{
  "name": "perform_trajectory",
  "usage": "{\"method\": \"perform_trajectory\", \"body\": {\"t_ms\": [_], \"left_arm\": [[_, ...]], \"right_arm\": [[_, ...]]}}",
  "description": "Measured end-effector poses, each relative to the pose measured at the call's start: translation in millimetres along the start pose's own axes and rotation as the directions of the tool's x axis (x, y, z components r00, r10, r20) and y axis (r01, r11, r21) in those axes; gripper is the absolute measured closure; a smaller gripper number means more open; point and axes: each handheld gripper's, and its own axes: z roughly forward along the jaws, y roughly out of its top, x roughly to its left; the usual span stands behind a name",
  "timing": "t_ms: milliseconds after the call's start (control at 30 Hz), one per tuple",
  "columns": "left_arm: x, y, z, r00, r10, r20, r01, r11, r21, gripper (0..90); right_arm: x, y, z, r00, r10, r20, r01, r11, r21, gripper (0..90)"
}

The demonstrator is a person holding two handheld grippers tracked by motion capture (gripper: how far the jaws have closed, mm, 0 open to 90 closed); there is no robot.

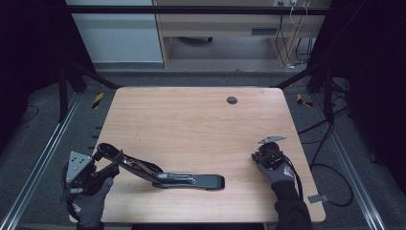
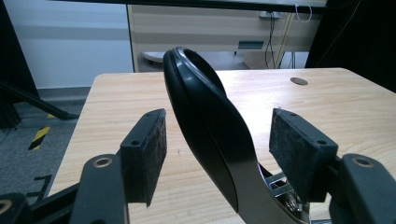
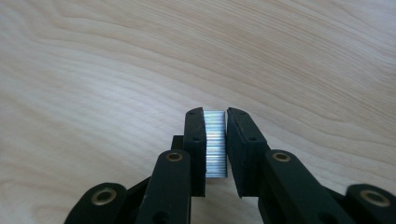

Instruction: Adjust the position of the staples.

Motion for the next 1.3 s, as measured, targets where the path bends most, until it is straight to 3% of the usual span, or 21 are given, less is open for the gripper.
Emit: {"method": "perform_trajectory", "body": {"t_ms": [33,67,167,200,267,400,533,900,1000,1300], "left_arm": [[0.0,0.0,0.0,1.0000,0.000,0.000,0.000,1.0000,0.000,36.2],[-0.1,-0.2,0.3,1.0000,-0.001,0.000,0.001,1.0000,0.003,36.2],[-0.8,-0.8,1.0,1.0000,-0.001,0.001,0.001,1.0000,0.005,36.6],[-0.8,-0.8,1.0,1.0000,-0.001,0.001,0.001,1.0000,0.005,36.8],[-2.2,-1.4,1.9,1.0000,0.005,0.004,-0.005,0.9999,0.010,36.9],[-3.0,-1.7,2.1,1.0000,0.007,0.005,-0.007,0.9999,0.012,37.2],[-2.9,-1.9,2.3,1.0000,0.006,0.005,-0.006,0.9999,0.013,37.3],[-2.6,-2.6,3.0,1.0000,0.002,0.003,-0.002,0.9998,0.018,37.4],[-2.0,-2.6,2.8,1.0000,0.001,0.003,-0.001,0.9998,0.019,37.5],[-1.9,-3.3,3.1,1.0000,-0.001,-0.001,0.001,0.9998,0.022,37.9]], "right_arm": [[0.0,0.0,0.0,1.0000,0.000,0.000,0.000,1.000,0.000,78.5],[3.0,-2.2,-4.5,0.9986,-0.020,-0.049,0.020,1.000,-0.003,78.4],[9.6,-8.5,-9.3,0.9935,-0.035,-0.108,0.035,0.999,-0.002,78.4],[9.6,-8.5,-9.3,0.9935,-0.035,-0.108,0.035,0.999,-0.002,78.4],[16.0,-14.8,-13.2,0.9848,-0.086,-0.151,0.086,0.996,-0.009,78.4],[20.4,-20.3,-14.6,0.9782,-0.117,-0.171,0.120,0.993,0.008,78.4],[23.2,-24.1,-12.5,0.9730,-0.148,-0.177,0.154,0.988,0.021,78.4],[23.4,-22.2,-18.5,0.9741,-0.146,-0.173,0.152,0.988,0.023,74.3],[24.2,-20.0,-19.4,0.9728,-0.164,-0.164,0.174,0.984,0.049,74.5],[26.4,-16.2,-12.6,0.9721,-0.155,-0.176,0.175,0.979,0.102,77.1]]}}
